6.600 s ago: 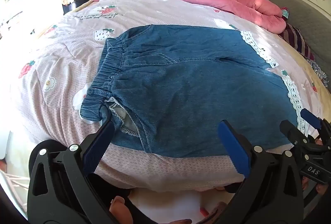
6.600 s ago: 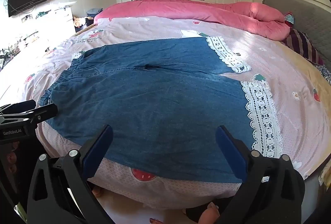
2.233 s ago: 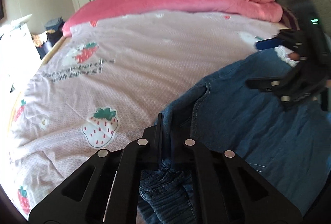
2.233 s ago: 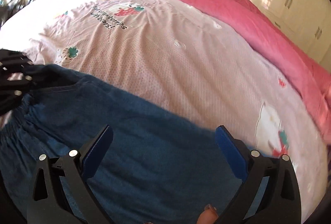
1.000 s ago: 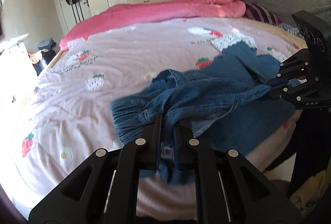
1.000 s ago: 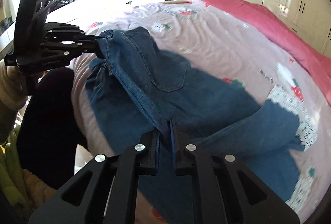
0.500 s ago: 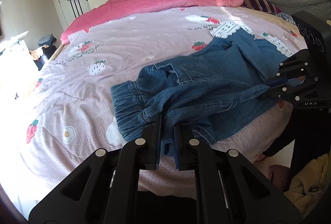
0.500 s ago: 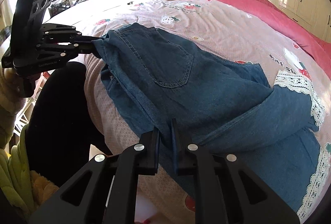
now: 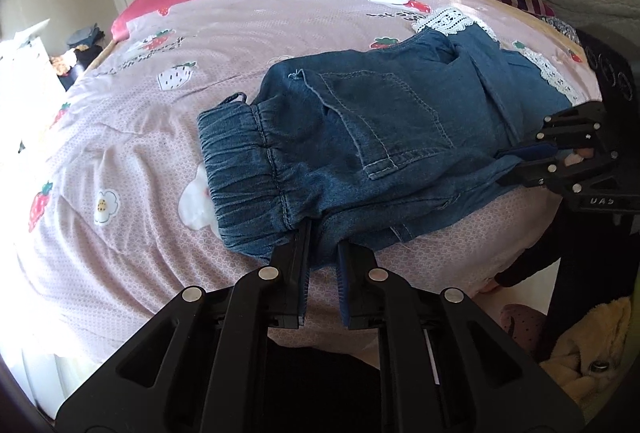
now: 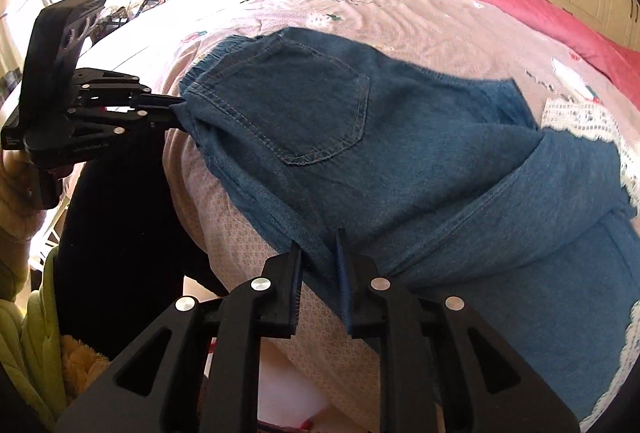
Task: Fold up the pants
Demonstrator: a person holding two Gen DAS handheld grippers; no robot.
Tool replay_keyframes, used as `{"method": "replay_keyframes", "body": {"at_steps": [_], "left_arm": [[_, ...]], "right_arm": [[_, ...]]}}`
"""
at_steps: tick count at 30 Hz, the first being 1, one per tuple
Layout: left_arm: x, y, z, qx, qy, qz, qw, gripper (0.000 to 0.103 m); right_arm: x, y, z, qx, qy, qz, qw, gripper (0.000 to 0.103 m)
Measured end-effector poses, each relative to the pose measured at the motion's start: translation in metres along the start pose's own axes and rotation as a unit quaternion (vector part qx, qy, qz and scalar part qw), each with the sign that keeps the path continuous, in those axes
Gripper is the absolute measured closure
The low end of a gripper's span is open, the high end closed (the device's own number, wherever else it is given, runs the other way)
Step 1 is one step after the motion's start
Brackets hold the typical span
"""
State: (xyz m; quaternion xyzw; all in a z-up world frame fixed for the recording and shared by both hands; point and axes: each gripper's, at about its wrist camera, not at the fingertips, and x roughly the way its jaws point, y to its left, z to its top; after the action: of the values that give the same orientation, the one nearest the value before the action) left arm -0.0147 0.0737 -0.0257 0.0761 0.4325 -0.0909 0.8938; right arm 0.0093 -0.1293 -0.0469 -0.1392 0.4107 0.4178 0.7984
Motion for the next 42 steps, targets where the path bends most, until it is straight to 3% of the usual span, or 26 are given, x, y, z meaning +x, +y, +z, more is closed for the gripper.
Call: {"method": "replay_keyframes", "body": {"at_steps": [16, 20, 22, 23, 24, 25, 32, 37, 42], "left_arm": [[-0.015, 0.002, -0.001, -0.013, 0.009, 0.002, 0.9999, 0.092], [-0.009, 0.002, -0.003, -0.019, 0.018, -0.008, 0.9996, 0.083], [-0.013, 0.000, -0.004, -0.014, 0.013, -0.014, 0.9997, 0.075], [-0.018, 0.000, -0.004, -0.013, 0.008, -0.020, 0.9997, 0.062], [-0.023, 0.000, -0.004, -0.015, 0.004, -0.013, 0.9998, 0.027], [-0.027, 0.000, -0.005, -0.016, -0.003, 0.008, 0.9998, 0.018], [-0.059, 0.013, -0.006, -0.039, -0.039, 0.037, 0.9978, 0.017], [-0.070, 0.006, 0.018, -0.072, -0.083, -0.005, 0.9939, 0.017], [-0.045, -0.016, 0.043, -0.083, -0.080, -0.046, 0.9923, 0.019]], "right_arm": [[-0.002, 0.000, -0.001, 0.006, -0.006, 0.020, 1.000, 0.075], [0.001, 0.001, -0.001, 0.006, -0.004, 0.024, 1.000, 0.070], [0.000, 0.001, -0.001, 0.005, -0.004, 0.025, 1.000, 0.070], [0.000, 0.001, -0.001, 0.005, -0.004, 0.025, 1.000, 0.069], [0.000, 0.000, -0.001, 0.005, -0.003, 0.026, 1.000, 0.068], [0.000, 0.000, -0.001, 0.005, -0.004, 0.026, 1.000, 0.068], [0.000, 0.002, 0.000, -0.001, -0.004, 0.029, 1.000, 0.061], [-0.001, 0.003, -0.001, 0.000, -0.002, 0.035, 0.999, 0.060], [-0.020, -0.003, -0.001, 0.022, -0.013, 0.045, 0.999, 0.059]]}}
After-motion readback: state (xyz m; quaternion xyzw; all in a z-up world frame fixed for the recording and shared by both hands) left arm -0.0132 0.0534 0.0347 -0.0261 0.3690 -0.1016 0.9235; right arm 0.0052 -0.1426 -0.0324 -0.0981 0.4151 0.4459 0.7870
